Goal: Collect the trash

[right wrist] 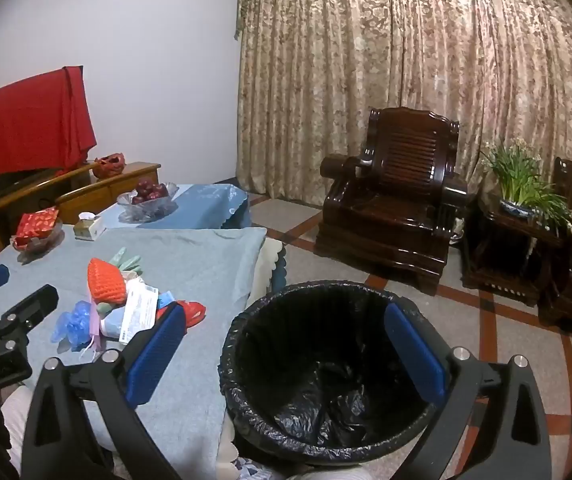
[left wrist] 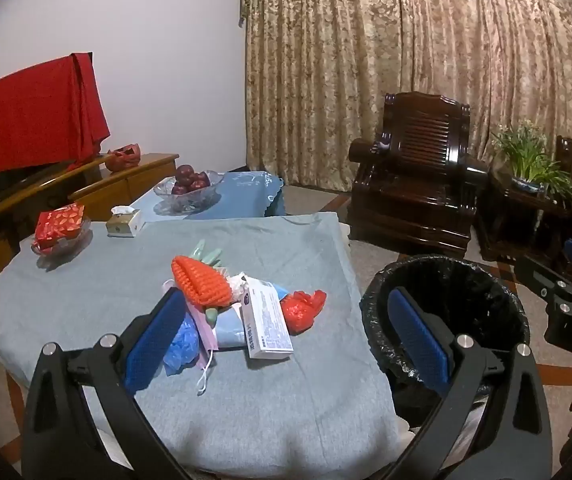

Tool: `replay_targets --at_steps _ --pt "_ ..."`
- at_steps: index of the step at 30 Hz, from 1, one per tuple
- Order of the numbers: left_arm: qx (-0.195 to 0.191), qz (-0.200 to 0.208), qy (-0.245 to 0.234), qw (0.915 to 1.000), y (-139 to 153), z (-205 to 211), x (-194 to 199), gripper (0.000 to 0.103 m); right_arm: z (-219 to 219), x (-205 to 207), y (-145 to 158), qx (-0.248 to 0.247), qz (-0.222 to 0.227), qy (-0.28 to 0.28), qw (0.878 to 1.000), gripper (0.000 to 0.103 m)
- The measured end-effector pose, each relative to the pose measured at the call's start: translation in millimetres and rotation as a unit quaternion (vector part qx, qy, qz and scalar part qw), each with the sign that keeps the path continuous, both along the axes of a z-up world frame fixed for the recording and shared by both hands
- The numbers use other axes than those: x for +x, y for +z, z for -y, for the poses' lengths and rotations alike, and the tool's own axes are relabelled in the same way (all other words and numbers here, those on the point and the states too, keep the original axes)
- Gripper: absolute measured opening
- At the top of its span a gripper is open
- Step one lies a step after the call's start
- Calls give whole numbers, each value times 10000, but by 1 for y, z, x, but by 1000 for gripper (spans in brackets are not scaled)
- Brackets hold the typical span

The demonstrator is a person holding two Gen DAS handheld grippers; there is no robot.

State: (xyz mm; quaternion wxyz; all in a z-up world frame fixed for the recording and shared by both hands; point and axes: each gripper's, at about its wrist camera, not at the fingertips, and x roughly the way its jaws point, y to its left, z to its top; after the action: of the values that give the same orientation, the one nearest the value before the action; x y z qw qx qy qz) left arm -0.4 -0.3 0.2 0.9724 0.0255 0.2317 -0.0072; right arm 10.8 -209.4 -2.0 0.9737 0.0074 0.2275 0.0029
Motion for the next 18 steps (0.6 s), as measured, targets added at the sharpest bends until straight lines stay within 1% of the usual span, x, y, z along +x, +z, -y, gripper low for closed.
replay_targets --at_steps 18 --pt "-12 -29 13 10000 0 1 1 98 2 1 2 -25 -6 -10 10000 97"
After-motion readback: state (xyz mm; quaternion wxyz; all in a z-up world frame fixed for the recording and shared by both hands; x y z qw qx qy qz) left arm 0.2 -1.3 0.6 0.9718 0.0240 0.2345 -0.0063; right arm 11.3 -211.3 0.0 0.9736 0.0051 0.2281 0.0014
